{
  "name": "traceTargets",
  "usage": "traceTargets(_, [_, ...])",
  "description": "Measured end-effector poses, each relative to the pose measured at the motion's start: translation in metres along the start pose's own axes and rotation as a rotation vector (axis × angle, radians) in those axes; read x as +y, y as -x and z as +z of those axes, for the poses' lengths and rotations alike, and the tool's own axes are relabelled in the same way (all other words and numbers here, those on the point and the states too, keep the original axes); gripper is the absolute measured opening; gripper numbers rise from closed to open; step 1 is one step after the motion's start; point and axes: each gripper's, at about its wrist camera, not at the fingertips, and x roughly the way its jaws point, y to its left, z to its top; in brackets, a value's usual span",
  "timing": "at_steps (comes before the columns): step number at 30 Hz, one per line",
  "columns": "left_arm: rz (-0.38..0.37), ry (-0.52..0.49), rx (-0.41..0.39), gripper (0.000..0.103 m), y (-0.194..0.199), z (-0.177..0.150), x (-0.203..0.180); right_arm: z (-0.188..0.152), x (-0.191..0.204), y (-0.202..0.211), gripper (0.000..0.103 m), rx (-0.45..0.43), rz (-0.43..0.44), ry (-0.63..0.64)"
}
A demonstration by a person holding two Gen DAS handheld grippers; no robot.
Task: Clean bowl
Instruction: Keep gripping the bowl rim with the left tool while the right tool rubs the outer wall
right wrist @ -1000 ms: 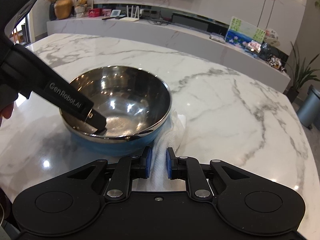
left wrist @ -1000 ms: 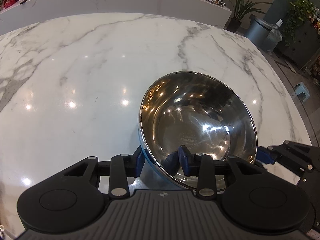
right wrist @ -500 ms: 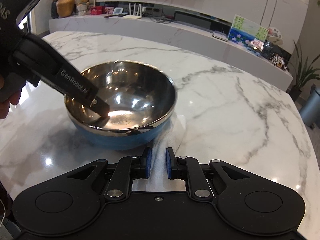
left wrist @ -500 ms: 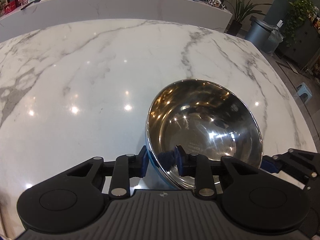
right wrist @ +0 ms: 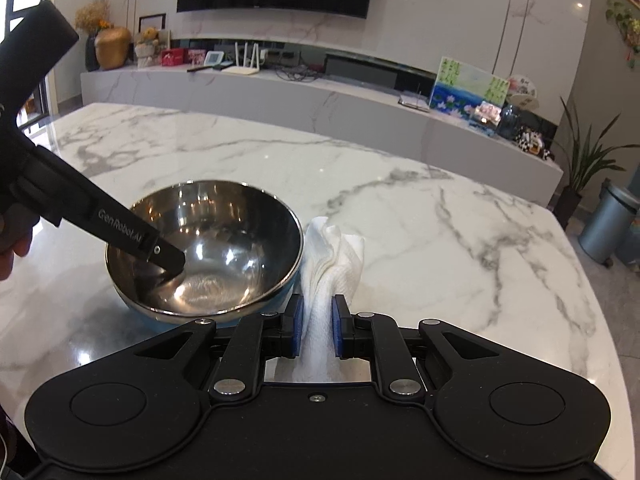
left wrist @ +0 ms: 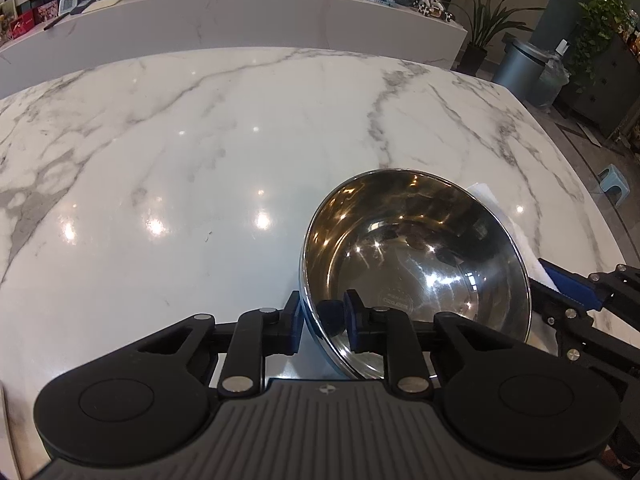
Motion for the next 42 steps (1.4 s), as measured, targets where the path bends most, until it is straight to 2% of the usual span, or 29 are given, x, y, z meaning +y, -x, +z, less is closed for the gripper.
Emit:
traceTargets(9, [-0.014,0.027,0.007,0.02,-0.001,0.0,0.003,-0.004,0.007,-0.007,0.013,0.035,0.019,0.017])
traceTargets(15, [-0.057,0.066,0.041,0.037,-0.004,-0.002,0.005,-0.008,0.011,-0.014,0.013,0.064,0.034,0.019])
traceTargets(19, [-0.056,0.061,0.051,0.038,-0.004,-0.005,0.004,-0.011,0.013,-0.018,0.013,0.083,0.035,0.026])
traceTargets(23, [-0.051,0.059,0.055,0.037,-0.004,-0.005,0.004,-0.013,0.013,-0.022,0.013,0.101,0.02,0.022])
traceTargets(26, [-0.052,0.054,0.051,0.031,-0.003,-0.004,0.003,-0.014,0.012,-0.023,0.013,0.11,0.014,0.013])
traceTargets(29, [-0.048,0.054,0.048,0.029,-0.004,-0.003,0.003,-0.014,0.011,-0.023,0.013,0.119,0.009,0.001])
traceTargets(35, [-0.045,0.066,0.035,0.022,-0.004,0.0,0.008,-0.016,0.011,-0.021,0.021,0.127,-0.001,-0.003])
traceTargets(37, [-0.043,0.067,0.031,0.02,-0.003,0.0,0.008,-0.016,0.011,-0.023,0.03,0.135,-0.007,-0.001])
traceTargets(42, [-0.04,0.067,0.026,0.018,-0.002,0.001,0.009,-0.018,0.011,-0.025,0.029,0.149,-0.003,-0.003])
